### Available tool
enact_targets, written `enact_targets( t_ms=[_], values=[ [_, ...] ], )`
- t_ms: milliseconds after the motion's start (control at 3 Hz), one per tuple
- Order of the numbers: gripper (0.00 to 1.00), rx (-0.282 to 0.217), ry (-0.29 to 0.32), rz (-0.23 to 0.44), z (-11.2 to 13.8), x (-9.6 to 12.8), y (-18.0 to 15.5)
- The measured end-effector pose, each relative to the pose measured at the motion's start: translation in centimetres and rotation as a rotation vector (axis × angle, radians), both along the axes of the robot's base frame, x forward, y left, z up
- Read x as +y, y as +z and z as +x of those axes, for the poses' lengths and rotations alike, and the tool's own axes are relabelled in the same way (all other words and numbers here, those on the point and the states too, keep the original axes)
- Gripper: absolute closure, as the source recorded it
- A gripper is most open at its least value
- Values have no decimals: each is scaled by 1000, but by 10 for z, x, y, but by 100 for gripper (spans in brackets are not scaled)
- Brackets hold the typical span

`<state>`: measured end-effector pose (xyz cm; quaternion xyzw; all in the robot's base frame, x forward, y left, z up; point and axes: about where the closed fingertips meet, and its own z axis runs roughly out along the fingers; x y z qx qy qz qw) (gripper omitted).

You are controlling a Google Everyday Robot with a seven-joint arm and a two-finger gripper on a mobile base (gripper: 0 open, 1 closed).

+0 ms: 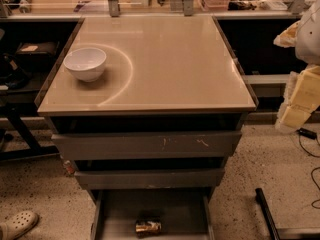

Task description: Pick orange can from bottom drawer and place on counter

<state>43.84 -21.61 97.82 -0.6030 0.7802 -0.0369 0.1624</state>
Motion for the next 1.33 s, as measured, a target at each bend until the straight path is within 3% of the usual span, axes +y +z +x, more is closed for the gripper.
enact_targets(
  t_ms=[667, 1000, 1333],
  values=[
    [0, -11, 13, -12, -3, 6, -8],
    [0, -18, 31, -28, -9, 16, -32],
    [0, 6, 38, -29, -17, 28, -72]
  ],
)
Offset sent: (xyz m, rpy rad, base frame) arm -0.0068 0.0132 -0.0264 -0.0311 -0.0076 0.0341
